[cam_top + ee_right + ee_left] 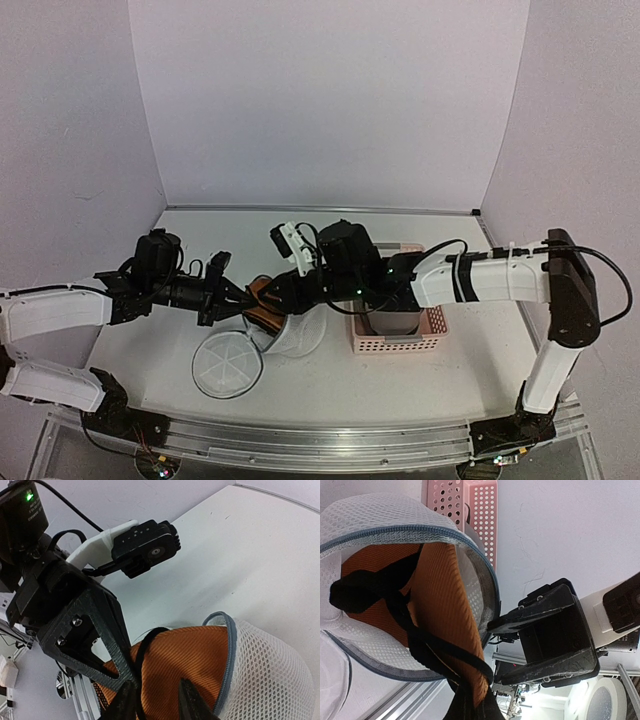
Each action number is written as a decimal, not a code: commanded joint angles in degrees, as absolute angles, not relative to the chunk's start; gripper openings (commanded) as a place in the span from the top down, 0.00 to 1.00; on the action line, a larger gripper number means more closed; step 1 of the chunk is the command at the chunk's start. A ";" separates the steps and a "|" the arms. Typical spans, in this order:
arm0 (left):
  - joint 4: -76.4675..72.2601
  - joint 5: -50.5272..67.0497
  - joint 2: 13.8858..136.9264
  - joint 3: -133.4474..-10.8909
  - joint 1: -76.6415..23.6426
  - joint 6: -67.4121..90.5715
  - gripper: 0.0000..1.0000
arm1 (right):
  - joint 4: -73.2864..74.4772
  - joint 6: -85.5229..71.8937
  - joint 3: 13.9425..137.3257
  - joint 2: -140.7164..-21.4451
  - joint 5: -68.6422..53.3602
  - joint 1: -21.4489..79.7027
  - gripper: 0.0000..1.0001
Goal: Unzip the laundry bag and remove the bra
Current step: Pass from the right arm to the left, then pick up the bra from the laundry bag.
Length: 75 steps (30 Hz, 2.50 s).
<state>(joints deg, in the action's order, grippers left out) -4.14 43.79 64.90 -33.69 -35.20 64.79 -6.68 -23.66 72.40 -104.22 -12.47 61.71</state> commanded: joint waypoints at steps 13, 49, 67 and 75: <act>-5.35 42.27 64.95 -34.00 -35.42 61.32 1.00 | 7.15 -24.38 72.79 -95.58 1.52 61.98 0.55; -2.27 42.63 62.69 -36.75 -35.44 56.99 1.00 | 13.27 -27.28 80.17 -109.21 5.09 62.03 1.00; 20.84 38.17 57.44 -61.88 -33.45 39.31 1.00 | 11.87 -29.66 74.54 -110.92 8.50 61.95 1.00; 33.51 28.75 57.15 -74.11 -28.54 32.68 1.00 | 7.97 -32.79 72.55 -110.93 7.76 61.79 1.00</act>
<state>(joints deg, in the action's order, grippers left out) 27.03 35.27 58.67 -67.16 -30.39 37.87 12.60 -30.15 72.82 -110.52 7.14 61.71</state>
